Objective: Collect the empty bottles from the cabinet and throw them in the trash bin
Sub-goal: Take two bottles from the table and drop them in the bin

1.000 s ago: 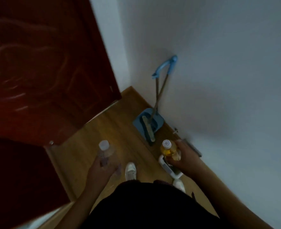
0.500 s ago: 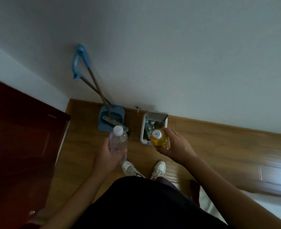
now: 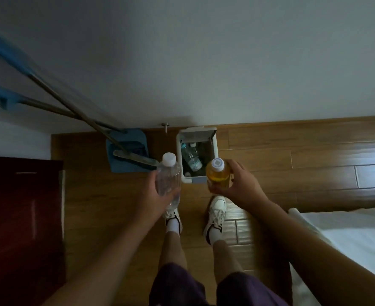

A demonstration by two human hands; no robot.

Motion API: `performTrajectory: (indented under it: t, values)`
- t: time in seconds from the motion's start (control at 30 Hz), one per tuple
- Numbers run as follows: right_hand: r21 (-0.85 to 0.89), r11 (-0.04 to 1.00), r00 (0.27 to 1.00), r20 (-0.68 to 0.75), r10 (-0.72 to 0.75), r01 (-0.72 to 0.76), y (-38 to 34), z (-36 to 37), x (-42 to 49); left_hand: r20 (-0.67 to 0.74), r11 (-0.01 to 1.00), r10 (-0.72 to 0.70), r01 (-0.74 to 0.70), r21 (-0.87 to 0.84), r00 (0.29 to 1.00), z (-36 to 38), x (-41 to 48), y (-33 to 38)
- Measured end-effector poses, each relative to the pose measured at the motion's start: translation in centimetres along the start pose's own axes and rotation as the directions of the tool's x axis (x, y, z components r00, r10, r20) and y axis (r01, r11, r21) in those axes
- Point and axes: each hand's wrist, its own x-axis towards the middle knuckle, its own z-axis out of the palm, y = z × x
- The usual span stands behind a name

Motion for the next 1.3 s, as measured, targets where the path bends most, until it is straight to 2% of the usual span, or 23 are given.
performTrajectory:
  t: [0.27,0.47,0.63,0.73,0.87,1.1,1.3]
  values:
    - [0.125,0.975,0.982,-0.026,0.187,-0.182,7.7,7.5,7.7,0.123,0.999,0.024,-0.03,0.042,0.992,8.4,12.6,-4.7]
    - [0.156,0.957,0.968,-0.013,0.251,-0.246,11.4,10.0,9.2,0.076,0.997,0.079,-0.079,-0.01,0.994,12.5,16.4,-6.2]
    - [0.18,0.946,0.96,-0.03,0.28,-0.27,13.0,9.8,9.7,0.093,0.985,0.17,-0.168,-0.023,0.981,15.0,18.8,-4.9]
    - [0.198,0.943,0.958,-0.05,0.284,-0.269,13.4,9.5,10.1,0.109,0.983,0.181,-0.183,0.012,0.977,16.0,20.8,-5.4]
    - [0.198,0.949,0.965,-0.049,0.259,-0.245,13.4,9.4,10.6,0.146,0.996,0.077,-0.084,0.043,0.986,16.9,22.3,-7.1]
    - [0.222,0.959,0.977,-0.079,0.197,-0.175,11.7,9.1,11.9,0.089,0.996,0.085,-0.087,0.013,0.992,16.5,21.9,-9.2]
    - [0.23,0.963,0.982,-0.091,0.165,-0.14,9.6,9.0,15.0,0.03,0.998,-0.012,0.01,0.068,0.999,14.3,22.3,-9.8]
